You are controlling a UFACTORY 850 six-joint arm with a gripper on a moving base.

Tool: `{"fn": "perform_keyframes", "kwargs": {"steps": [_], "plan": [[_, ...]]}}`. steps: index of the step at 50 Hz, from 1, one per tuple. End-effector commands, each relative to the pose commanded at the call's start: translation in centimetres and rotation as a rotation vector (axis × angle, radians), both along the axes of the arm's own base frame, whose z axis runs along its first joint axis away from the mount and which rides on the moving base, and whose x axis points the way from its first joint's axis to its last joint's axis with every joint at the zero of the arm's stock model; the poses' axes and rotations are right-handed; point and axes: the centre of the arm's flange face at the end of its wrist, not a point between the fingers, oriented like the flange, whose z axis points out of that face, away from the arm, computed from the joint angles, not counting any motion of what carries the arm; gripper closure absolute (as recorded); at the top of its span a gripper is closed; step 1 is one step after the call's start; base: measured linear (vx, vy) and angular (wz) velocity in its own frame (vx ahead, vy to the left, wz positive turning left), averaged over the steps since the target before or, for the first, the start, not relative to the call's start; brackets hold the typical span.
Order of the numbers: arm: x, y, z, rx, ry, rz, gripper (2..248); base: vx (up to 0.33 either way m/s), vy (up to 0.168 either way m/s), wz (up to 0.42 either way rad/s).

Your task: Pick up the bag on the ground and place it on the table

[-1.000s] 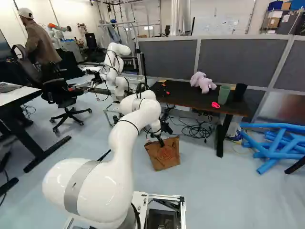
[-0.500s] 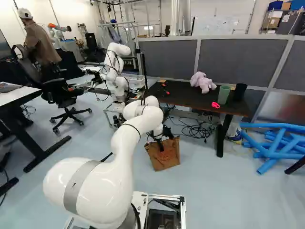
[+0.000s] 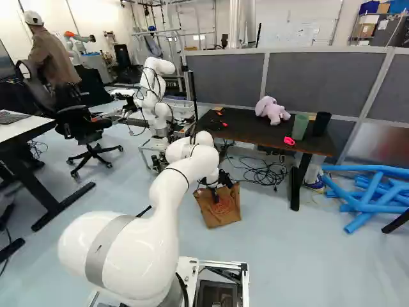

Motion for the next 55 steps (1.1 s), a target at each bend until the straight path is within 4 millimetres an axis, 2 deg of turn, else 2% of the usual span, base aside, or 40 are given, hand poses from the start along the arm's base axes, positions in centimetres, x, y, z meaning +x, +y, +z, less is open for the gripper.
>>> {"fn": "perform_keyframes", "kwargs": {"steps": [4, 5, 9, 10, 14, 15, 19, 20, 33, 55], "plan": [[0.0, 0.0, 0.0, 0.0, 0.0, 0.0, 74, 0.0, 0.0, 0.0], [0.0, 0.0, 0.0, 0.0, 0.0, 0.0, 112, 0.0, 0.0, 0.0], [0.0, 0.0, 0.0, 0.0, 0.0, 0.0, 112, 0.0, 0.0, 0.0], [0.0, 0.0, 0.0, 0.0, 0.0, 0.0, 149, 0.0, 0.0, 0.0], [0.0, 0.0, 0.0, 0.0, 0.0, 0.0, 149, 0.0, 0.0, 0.0], [0.0, 0.0, 0.0, 0.0, 0.0, 0.0, 187, 0.0, 0.0, 0.0], [0.0, 0.0, 0.0, 0.0, 0.0, 0.0, 187, 0.0, 0.0, 0.0], [0.0, 0.0, 0.0, 0.0, 0.0, 0.0, 219, 0.0, 0.0, 0.0], [0.0, 0.0, 0.2, 0.0, 0.0, 0.0, 224, 0.0, 0.0, 0.0], [-0.5, 0.2, 3.4, 0.035, 0.034, -0.005, 224, 0.0, 0.0, 0.0]]}}
